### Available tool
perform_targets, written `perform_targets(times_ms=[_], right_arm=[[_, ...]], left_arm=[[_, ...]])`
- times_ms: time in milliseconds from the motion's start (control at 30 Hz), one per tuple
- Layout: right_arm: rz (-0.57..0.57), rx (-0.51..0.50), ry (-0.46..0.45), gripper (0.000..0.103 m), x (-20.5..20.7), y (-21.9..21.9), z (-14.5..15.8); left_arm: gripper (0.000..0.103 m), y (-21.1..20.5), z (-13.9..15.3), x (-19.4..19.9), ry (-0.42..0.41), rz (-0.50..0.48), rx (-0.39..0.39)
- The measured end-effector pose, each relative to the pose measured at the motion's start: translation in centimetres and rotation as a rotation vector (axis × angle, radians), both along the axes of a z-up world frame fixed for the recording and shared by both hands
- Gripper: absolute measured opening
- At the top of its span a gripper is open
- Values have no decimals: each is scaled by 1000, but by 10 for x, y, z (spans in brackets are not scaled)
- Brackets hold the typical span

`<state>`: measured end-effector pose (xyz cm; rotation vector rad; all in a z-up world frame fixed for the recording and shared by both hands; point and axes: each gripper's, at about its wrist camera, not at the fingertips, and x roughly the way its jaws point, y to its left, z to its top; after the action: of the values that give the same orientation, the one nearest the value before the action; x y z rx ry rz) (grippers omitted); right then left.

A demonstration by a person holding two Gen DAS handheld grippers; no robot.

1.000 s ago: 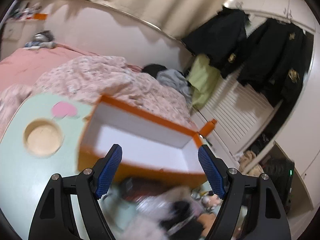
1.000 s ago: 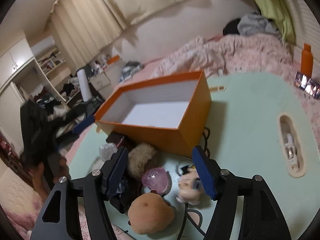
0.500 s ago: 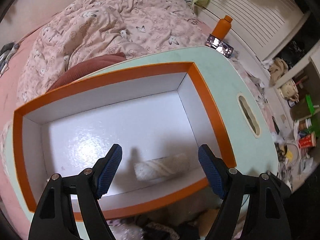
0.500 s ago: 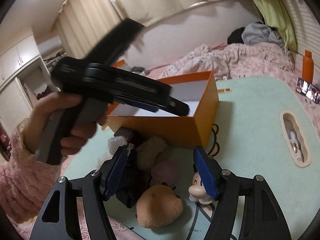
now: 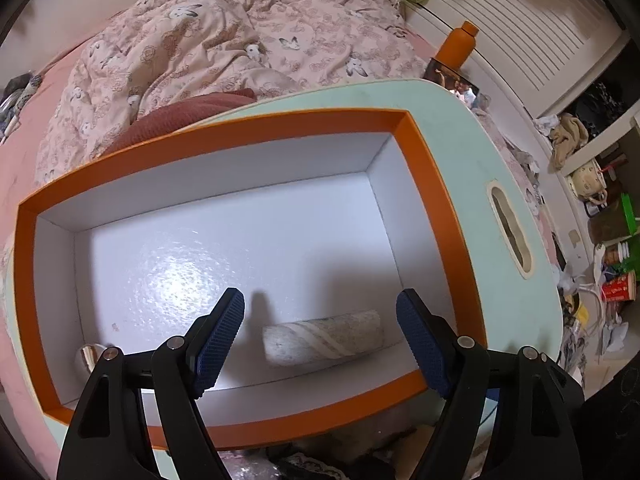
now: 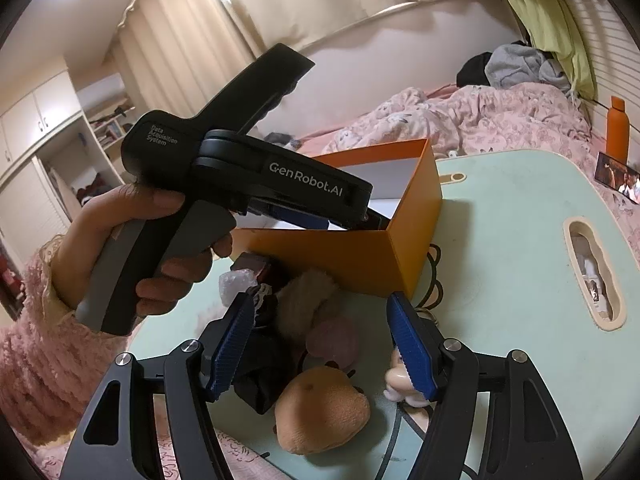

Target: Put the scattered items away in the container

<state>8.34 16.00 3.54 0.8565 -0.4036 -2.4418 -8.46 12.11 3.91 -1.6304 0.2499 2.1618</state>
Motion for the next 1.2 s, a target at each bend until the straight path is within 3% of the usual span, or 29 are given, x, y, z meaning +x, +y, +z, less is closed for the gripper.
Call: perform_targets(times_ms=[267, 467, 800, 1067, 1200], right_arm=[[13, -4, -11, 72, -2, 1, -2], [17, -7, -18, 72, -2, 0, -3], [21, -10, -22, 72, -3, 0, -4], [22, -10, -22, 72, -3, 0, -4], [24, -9, -23, 72, -3, 0, -4]], left_arm=[[78, -7, -7, -8, -32, 11, -25], [78, -12, -15, -16, -115, 23, -15], [78, -1, -19, -11, -35, -8, -145], [78, 1, -21, -7, 12, -23, -189], [78, 2, -22, -8, -17, -38, -221]])
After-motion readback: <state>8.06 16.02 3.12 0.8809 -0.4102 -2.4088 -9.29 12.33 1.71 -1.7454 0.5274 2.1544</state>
